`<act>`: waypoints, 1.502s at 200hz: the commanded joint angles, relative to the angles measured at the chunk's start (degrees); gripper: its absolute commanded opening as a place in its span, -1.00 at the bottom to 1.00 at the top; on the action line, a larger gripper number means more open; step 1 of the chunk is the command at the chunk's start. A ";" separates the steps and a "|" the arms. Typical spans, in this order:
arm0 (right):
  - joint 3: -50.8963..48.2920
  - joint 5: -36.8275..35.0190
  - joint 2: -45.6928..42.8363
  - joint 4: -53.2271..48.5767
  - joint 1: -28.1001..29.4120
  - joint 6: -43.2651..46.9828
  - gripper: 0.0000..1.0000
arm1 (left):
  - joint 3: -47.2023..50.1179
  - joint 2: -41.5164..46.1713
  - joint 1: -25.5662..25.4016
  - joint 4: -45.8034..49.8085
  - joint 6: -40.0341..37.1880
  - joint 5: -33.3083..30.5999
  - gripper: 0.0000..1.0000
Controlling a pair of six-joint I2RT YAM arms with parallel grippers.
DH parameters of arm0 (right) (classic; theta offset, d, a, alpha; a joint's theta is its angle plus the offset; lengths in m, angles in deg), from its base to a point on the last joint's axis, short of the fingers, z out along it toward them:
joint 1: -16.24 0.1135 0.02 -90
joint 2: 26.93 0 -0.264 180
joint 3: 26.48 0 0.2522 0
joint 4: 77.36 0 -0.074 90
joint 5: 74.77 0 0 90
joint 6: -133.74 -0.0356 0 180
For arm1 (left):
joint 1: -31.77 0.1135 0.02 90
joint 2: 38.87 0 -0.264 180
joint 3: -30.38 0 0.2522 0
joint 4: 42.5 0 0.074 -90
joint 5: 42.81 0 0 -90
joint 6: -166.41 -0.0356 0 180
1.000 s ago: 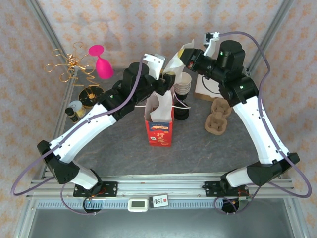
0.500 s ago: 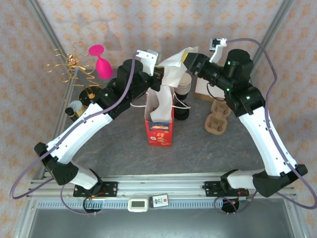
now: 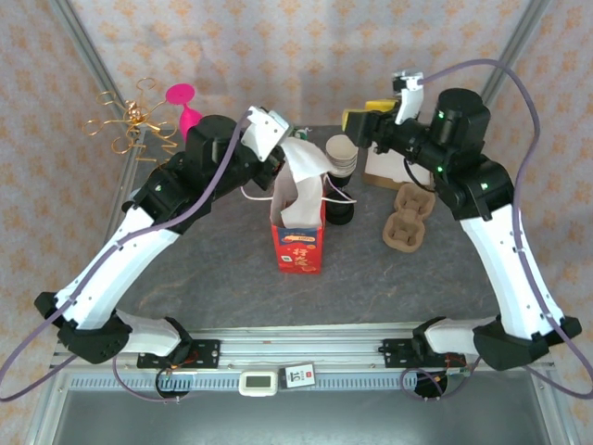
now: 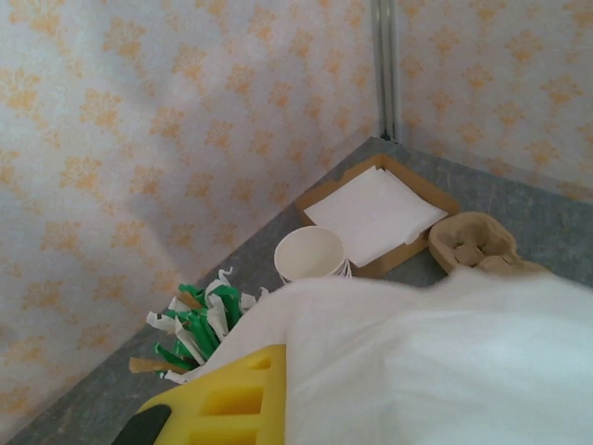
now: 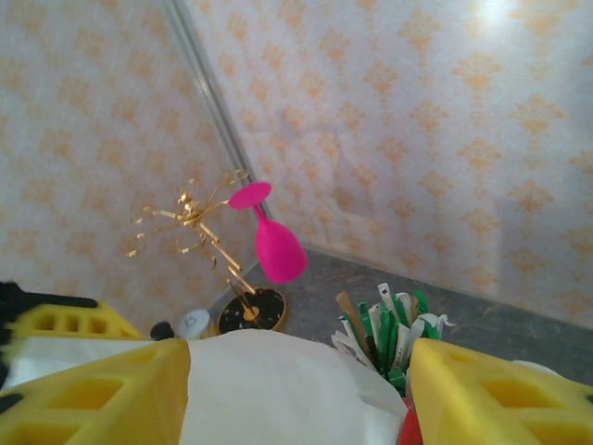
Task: Pack the takeout coffee
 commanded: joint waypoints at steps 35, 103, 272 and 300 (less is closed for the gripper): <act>-2.32 17.19 2.53 -4.20 2.22 27.02 0.37 | -2.49 2.91 0.06 4.41 -8.62 8.54 -1.00; -4.13 17.22 3.75 -6.61 9.12 38.83 0.53 | -8.07 -0.05 0.00 8.46 -9.52 16.65 -1.00; -3.83 19.49 3.65 -2.06 10.78 39.99 -0.52 | -11.78 -1.22 0.01 11.65 -8.54 19.12 -1.00; -5.60 18.65 2.65 0.00 10.73 35.24 -1.00 | -11.15 -0.28 -0.02 10.52 -7.74 17.05 -1.00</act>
